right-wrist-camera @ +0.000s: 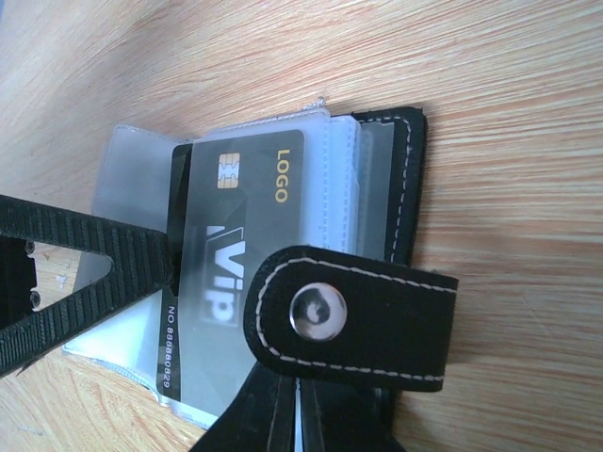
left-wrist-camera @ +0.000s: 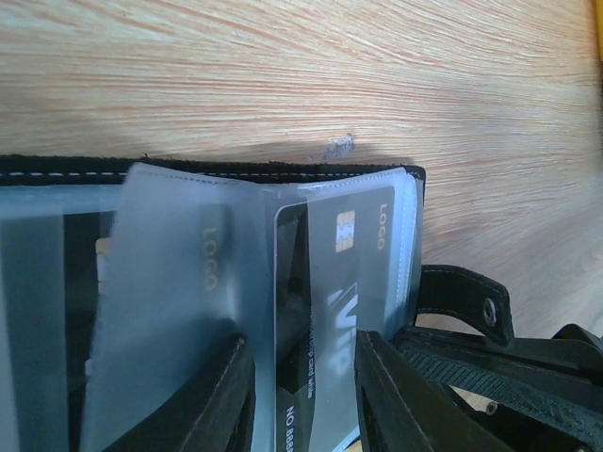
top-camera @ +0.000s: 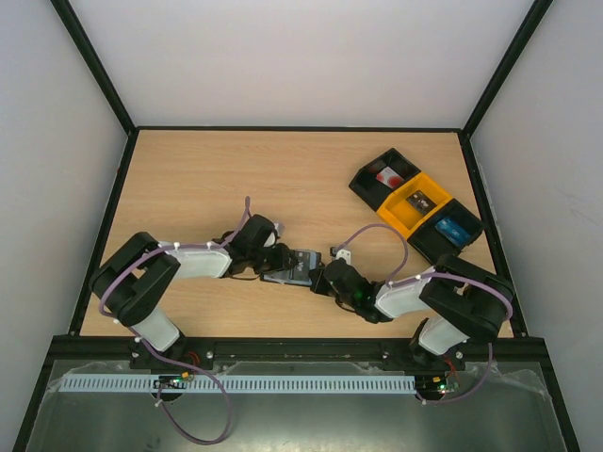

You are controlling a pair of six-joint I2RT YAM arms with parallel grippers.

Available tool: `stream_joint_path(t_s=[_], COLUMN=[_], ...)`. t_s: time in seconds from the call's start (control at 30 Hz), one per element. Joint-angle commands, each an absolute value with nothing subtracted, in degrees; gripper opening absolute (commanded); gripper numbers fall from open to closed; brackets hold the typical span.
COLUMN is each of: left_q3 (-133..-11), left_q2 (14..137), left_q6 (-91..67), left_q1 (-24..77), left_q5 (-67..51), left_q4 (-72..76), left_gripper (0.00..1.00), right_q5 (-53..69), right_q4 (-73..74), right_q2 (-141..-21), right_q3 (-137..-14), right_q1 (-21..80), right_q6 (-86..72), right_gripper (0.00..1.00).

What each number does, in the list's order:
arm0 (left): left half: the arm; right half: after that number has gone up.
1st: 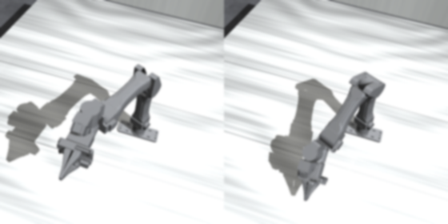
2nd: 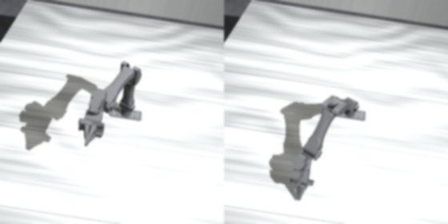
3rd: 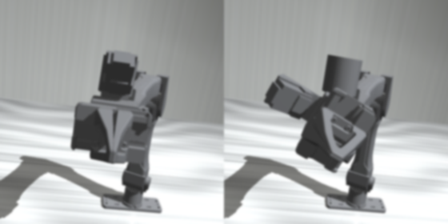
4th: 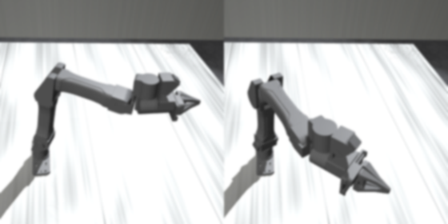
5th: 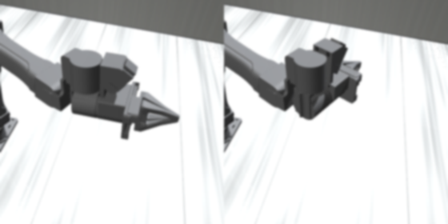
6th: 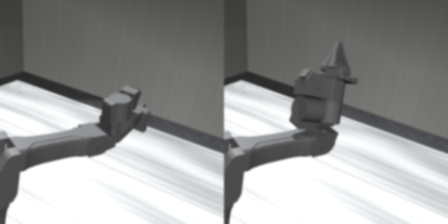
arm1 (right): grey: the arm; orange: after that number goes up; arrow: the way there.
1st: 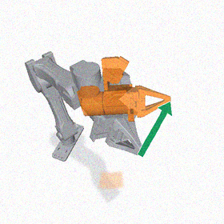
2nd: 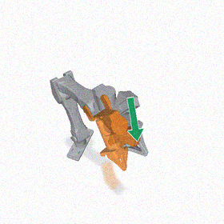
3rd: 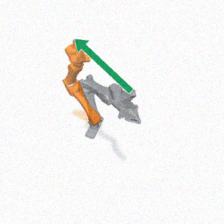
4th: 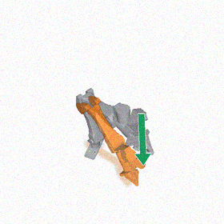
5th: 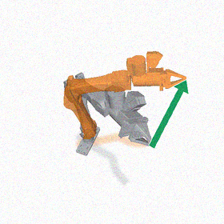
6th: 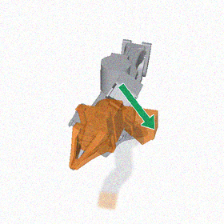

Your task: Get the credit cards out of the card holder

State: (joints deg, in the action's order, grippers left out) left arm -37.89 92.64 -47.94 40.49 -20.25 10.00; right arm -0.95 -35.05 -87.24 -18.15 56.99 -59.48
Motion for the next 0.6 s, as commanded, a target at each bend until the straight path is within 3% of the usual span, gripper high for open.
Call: stream_joint_path(t_s=[0.0,0.23,0.47,0.57], left_q3=[-36.8,-36.6,-36.6,-36.5], left_q2=[94.0,92.8,90.8,90.1], left_q6=[-48.8,-49.4,-48.8,-48.4], left_q1=[40.4,40.3,39.8,39.2], left_q5=[-23.5,-23.9,-23.7,-23.7], left_q4=[11.8,12.4,10.9,9.7], left_gripper=[0.3,0.22,0.03,0.02], right_q5=[-1.8,-1.8,-2.1,-2.4], right_q4=[-31.3,-31.4,-31.3,-31.2], right_q2=[-89.4,-89.8,-90.6,-90.8], right_q3=[-16.6,-16.4,-16.5,-16.6], right_q1=[56.8,56.8,56.8,56.8], right_q6=[-60.2,-60.4,-60.4,-60.5], right_gripper=[0.05,0.05,0.04,0.05])
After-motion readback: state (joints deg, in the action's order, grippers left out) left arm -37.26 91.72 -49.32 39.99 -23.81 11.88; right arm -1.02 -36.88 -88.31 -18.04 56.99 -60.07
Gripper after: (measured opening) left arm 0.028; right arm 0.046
